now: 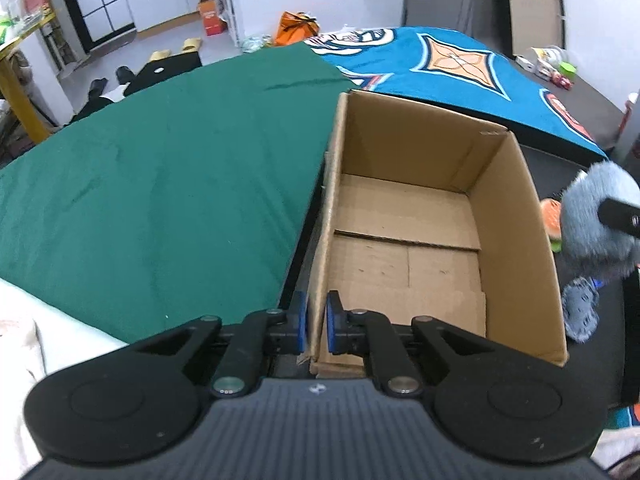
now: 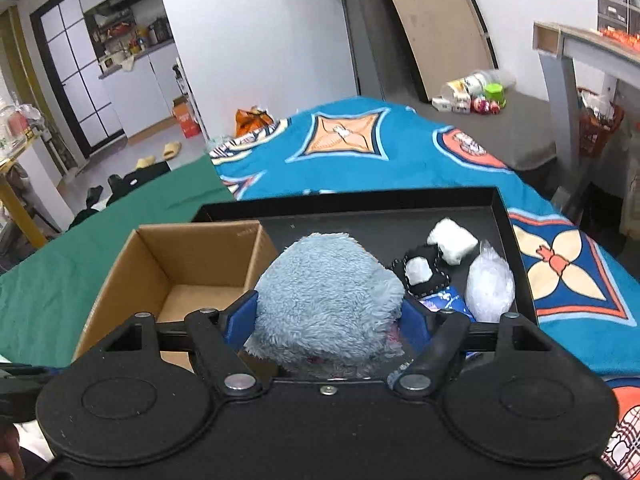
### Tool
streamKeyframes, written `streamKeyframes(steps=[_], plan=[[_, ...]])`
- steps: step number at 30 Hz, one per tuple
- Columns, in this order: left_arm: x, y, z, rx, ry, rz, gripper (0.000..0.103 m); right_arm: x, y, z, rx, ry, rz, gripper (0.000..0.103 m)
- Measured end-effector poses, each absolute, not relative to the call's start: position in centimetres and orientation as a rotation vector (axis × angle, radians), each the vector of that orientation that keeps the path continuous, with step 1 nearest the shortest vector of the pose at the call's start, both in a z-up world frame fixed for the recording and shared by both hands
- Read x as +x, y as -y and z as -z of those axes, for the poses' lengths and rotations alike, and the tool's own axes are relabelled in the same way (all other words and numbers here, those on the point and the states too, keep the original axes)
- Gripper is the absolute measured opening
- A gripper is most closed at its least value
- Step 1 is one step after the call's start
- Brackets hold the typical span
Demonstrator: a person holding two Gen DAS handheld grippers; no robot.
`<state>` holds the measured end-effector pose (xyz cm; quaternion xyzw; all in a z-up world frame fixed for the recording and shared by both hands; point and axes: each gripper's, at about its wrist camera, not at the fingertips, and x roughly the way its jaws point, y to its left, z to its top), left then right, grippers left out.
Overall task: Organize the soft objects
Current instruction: 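Carry the grey-blue plush into the cardboard box and open the right gripper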
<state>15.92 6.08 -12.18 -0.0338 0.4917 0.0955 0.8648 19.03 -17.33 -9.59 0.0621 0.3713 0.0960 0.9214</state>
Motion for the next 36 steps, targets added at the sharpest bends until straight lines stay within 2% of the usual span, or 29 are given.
streamKeyframes(steps=[19,36], plan=[[15.1,-6.3,12.0,-0.064,-1.03,-0.217,0.008,16.2,15.7,7.2,0.112,-0.63,-0.258,0.072],[15.1,-7.1,12.1,-0.14,-1.018,-0.281,0.01,17.0,11.4,8.6,0.021,-0.625,-0.352,0.072]])
